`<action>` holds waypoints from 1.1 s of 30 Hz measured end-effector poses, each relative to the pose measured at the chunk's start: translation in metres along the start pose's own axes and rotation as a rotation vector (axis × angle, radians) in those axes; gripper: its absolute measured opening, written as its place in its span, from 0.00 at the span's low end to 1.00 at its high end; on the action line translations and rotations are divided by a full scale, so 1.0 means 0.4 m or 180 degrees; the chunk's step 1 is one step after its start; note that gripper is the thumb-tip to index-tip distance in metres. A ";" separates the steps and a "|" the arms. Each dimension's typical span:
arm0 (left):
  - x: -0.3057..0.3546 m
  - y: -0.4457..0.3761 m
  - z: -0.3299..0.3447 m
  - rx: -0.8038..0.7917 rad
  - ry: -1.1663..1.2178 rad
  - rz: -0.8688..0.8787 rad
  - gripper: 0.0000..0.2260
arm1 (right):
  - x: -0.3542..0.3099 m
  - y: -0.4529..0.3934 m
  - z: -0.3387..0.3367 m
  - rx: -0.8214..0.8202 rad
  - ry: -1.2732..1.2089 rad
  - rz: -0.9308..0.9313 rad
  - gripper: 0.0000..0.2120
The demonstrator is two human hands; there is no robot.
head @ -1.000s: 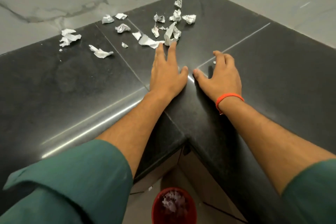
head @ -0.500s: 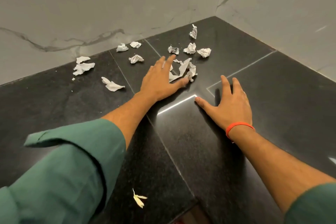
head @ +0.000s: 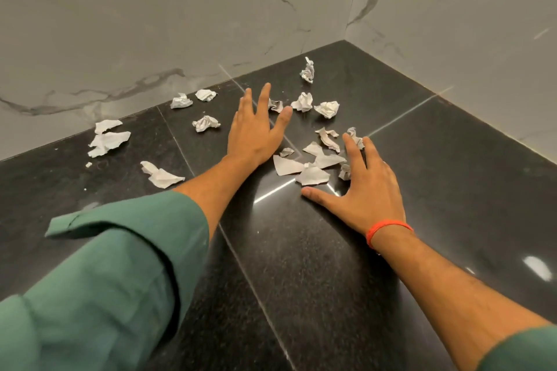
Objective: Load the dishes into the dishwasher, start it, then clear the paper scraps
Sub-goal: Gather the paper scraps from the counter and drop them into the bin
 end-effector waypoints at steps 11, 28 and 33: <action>0.080 0.007 0.022 -0.0693 -0.0270 0.1675 0.28 | 0.007 -0.029 0.006 0.0032 -0.0064 0.0181 0.59; 0.156 -0.203 0.104 0.0014 0.1141 -0.0085 0.32 | 0.020 -0.057 0.015 0.0146 -0.0010 0.0140 0.59; 0.198 -0.290 0.123 -0.0237 0.0765 0.0131 0.28 | 0.028 -0.063 0.015 0.0235 -0.0184 0.0178 0.60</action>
Point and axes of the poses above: each hand's wrist, its own y-axis away from the middle knuckle, its own z-axis out of the palm, x = y × z, the point moved 2 cm from there along -y, towards the middle knuckle, and after that the axes turned 6 degrees about -z, right-handed, at the moved point
